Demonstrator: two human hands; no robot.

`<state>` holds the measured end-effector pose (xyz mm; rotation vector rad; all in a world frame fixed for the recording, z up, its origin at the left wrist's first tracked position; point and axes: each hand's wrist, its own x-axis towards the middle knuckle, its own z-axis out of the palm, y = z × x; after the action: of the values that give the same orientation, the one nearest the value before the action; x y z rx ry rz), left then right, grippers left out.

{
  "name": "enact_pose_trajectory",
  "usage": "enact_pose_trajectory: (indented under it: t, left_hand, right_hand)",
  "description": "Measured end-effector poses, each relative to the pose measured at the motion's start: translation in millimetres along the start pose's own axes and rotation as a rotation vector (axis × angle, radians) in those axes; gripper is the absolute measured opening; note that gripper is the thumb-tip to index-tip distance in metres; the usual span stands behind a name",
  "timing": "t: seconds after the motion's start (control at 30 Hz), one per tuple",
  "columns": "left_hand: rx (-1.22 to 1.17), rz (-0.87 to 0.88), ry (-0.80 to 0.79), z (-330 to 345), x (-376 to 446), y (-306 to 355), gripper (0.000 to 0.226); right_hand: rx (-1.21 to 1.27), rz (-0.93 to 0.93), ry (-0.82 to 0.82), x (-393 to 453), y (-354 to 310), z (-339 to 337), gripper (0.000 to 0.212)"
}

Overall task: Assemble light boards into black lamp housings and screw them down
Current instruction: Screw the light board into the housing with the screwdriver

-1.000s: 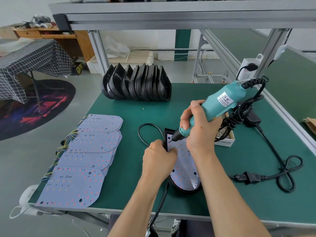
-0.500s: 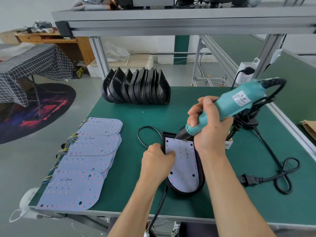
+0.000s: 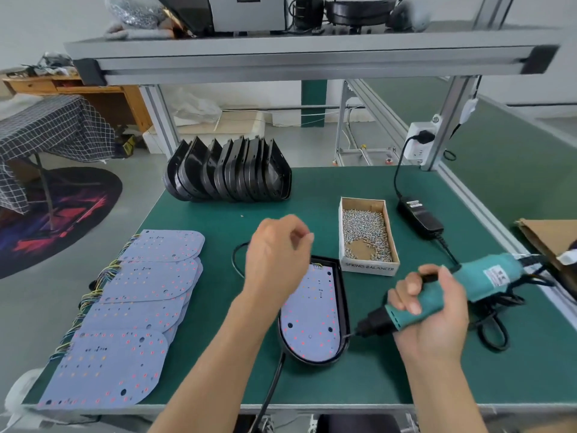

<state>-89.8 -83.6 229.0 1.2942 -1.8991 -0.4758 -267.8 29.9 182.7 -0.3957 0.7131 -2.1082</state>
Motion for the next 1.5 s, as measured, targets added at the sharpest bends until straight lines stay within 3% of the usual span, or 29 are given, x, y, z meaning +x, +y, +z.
enact_pose_trajectory:
  t: [0.2,0.4,0.83,0.97,1.13,1.33,1.5]
  left_hand:
    - [0.357,0.258,-0.374,72,42,32,0.012]
    - [0.807,0.259,-0.535,110,61,49,0.017]
    - [0.804,0.249,-0.559,121,67,47,0.016]
    - [0.556,0.268,-0.434,112,60,34,0.011]
    - [-0.255,-0.058,-0.314,64,31,17,0.008]
    - [-0.464,-0.053,-0.272,-6,-2,21,0.017]
    - [-0.665,-0.181,-0.222,-38,-44,3,0.008]
  right_hand:
    - [0.03,0.004,0.005,-7,5,-7,0.031]
    - [0.075,0.022,0.003,-7,3,-6,0.032]
    - [0.096,0.027,-0.001,-6,3,-6,0.028]
    - [0.087,0.03,0.005,-6,3,-5,0.031]
    - [0.067,0.022,0.037,-6,2,-2,0.035]
    - [0.07,0.016,0.036,-6,0,2,0.027]
    - [0.124,0.007,-0.022,-5,-7,19,0.026]
